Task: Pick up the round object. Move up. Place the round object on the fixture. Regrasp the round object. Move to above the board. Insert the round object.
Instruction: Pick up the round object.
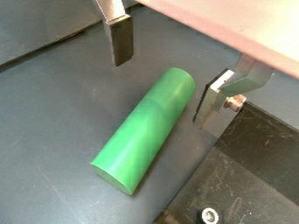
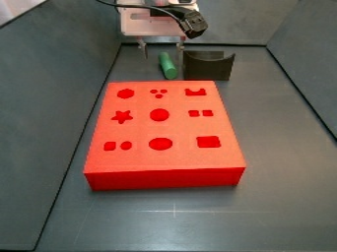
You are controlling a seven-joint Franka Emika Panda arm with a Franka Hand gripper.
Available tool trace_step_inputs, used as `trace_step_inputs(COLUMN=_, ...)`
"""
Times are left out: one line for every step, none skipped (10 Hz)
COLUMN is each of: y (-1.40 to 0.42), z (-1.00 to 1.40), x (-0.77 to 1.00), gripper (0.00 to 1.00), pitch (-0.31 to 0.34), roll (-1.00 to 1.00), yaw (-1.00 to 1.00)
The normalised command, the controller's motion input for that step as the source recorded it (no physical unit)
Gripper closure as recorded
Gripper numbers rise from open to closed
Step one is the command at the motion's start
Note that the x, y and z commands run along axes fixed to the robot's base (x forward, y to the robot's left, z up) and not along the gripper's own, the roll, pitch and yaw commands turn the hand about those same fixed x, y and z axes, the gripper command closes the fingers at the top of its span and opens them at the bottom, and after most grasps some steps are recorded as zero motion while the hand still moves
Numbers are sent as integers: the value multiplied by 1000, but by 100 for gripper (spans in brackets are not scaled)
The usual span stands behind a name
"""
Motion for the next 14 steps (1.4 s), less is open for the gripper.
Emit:
trace_step_inputs(y=137, z=-311, x=-3, gripper=0, pitch=-80, roll=1, yaw=43)
trace_step_inputs(y=77, z=-351, x=-20, gripper=0, pitch=-151, roll=27, yaw=23)
trace_step_inputs(y=0, z=-134, x=0, gripper=0, pitch=-86, roll=13, yaw=0)
trace_step_inputs(y=-9, z=-86, x=0, gripper=0, pitch=-83, roll=0, yaw=0)
trace_step_inputs(y=0, z=-3, x=0, gripper=0, pitch=-7, roll=0, yaw=0)
trace_step_inputs(y=0, z=-123, x=0, gripper=0, pitch=-20, roll=27, yaw=0)
trace_step_inputs(y=0, z=-466, x=0, gripper=0, pitch=-139, roll=129, yaw=0)
trace_step_inputs(y=0, z=0, x=0, gripper=0, pitch=-6, roll=0, yaw=0)
trace_step_inputs(y=0, z=0, x=29, gripper=0, pitch=6, roll=0, yaw=0)
trace_step_inputs(y=0, z=0, x=0, gripper=100, pitch=0, roll=0, yaw=0)
trace_step_inputs(y=0, z=0, x=0, gripper=100, pitch=0, roll=0, yaw=0)
trace_step_inputs(y=0, z=0, x=0, gripper=100, pitch=0, roll=0, yaw=0)
trace_step_inputs(y=0, z=0, x=0, gripper=100, pitch=0, roll=0, yaw=0)
trace_step_inputs(y=0, z=0, x=0, gripper=100, pitch=0, roll=0, yaw=0)
